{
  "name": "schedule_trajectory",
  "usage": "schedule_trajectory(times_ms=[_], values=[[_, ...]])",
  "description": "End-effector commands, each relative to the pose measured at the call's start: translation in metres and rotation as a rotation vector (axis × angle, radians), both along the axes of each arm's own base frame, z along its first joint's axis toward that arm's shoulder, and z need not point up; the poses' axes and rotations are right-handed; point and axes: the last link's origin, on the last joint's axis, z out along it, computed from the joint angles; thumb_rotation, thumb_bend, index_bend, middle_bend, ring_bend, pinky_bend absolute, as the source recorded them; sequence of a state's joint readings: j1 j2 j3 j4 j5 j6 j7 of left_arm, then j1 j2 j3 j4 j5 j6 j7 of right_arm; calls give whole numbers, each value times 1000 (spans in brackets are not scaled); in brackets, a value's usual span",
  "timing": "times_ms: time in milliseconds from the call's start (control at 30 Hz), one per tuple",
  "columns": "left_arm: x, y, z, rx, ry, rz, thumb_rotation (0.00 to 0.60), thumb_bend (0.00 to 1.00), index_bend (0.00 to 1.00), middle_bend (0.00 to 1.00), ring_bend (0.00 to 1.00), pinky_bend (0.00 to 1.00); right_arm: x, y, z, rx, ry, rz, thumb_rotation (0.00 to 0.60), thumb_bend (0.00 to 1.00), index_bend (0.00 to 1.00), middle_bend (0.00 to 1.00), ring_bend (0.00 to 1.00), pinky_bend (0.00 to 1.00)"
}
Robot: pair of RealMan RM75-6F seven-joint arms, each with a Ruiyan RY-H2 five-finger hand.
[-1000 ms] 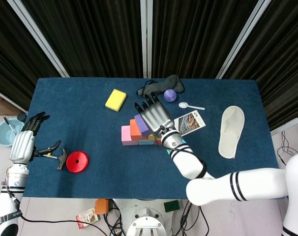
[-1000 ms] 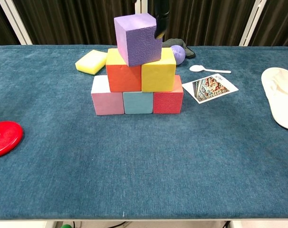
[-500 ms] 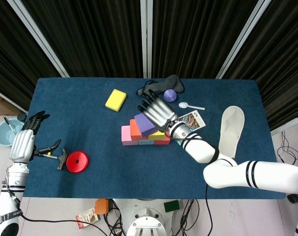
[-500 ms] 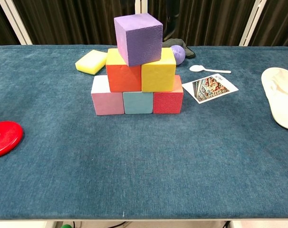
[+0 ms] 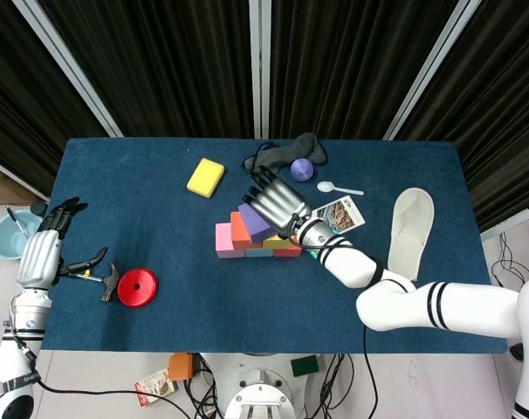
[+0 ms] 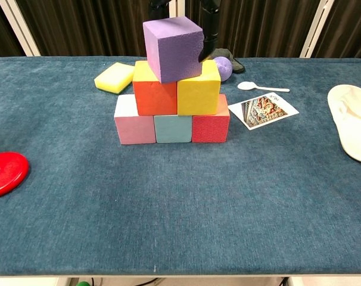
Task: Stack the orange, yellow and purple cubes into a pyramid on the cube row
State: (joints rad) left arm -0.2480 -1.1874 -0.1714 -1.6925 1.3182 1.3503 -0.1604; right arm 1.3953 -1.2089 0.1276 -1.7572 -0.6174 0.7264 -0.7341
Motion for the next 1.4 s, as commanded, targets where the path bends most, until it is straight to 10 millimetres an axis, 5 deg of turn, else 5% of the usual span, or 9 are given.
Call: schedule_trajectory(times_ms=[33,433,767,1400], values=[[-1,0,0,-2,2,1,407,171,161,73,74,147,1,0,-1,2,-1,3,600,5,241,217,0,0],[-5,-1,1,0,-3,9,412,171,161,73,66,147,9,0,0,-40,-34,13,600,69,447,407,36,0],[-4,-1,-1,1,-10,-2,402,171,161,73,62,147,19,15,12,-145,-69,-111,600,89,430,441,102,0],[-8,-2,-2,6,-18,2,420,171,163,73,62,146,28,24,-22,-197,-84,-241,600,82,415,441,138,0]])
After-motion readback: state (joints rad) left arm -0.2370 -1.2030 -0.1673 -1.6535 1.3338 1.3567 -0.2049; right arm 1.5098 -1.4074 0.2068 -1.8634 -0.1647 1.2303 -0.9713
